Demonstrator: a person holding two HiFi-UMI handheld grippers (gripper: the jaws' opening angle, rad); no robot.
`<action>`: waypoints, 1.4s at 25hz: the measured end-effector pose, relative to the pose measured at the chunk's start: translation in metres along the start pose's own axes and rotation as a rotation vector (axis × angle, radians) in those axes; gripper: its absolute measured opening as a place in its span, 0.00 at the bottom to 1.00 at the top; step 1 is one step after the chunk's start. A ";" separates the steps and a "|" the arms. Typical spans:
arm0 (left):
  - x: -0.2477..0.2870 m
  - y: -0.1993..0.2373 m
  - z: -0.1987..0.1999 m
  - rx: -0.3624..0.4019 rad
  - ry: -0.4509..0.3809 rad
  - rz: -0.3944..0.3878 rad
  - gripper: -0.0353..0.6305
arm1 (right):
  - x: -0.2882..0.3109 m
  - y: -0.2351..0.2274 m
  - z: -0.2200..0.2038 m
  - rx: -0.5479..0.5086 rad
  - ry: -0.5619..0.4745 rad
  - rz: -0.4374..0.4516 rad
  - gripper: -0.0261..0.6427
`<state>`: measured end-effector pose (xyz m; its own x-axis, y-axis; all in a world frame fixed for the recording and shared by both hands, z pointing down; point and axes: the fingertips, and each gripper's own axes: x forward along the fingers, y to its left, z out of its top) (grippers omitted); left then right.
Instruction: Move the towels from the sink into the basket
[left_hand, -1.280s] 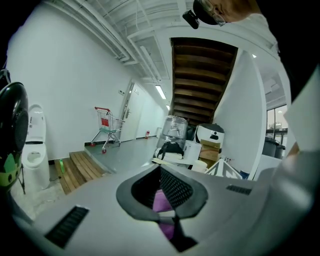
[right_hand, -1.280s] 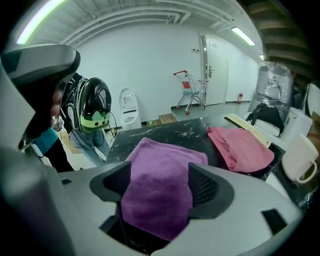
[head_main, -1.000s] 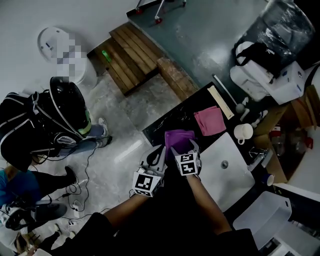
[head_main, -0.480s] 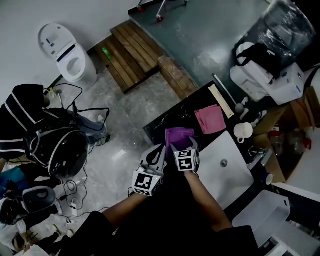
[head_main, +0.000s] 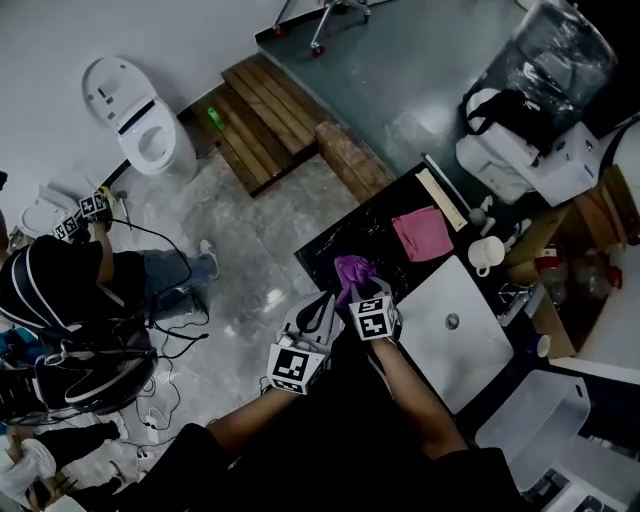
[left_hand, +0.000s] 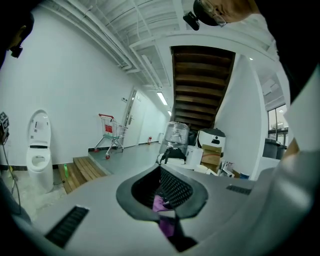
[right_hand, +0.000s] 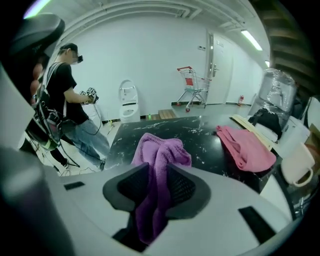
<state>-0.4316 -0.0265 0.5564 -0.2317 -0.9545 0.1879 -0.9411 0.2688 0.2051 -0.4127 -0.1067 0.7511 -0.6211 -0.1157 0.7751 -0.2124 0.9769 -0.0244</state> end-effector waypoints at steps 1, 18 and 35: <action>-0.005 -0.001 0.000 0.004 -0.003 -0.003 0.07 | -0.005 0.000 0.000 0.017 -0.009 -0.007 0.23; -0.103 -0.034 -0.025 -0.007 0.019 -0.128 0.07 | -0.144 0.054 -0.003 0.189 -0.260 -0.217 0.22; -0.113 -0.116 -0.037 0.019 0.024 -0.313 0.07 | -0.262 0.045 -0.056 0.372 -0.380 -0.420 0.22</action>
<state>-0.2872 0.0554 0.5471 0.0756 -0.9871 0.1413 -0.9704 -0.0402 0.2383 -0.2172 -0.0227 0.5818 -0.6367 -0.5938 0.4919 -0.6969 0.7162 -0.0375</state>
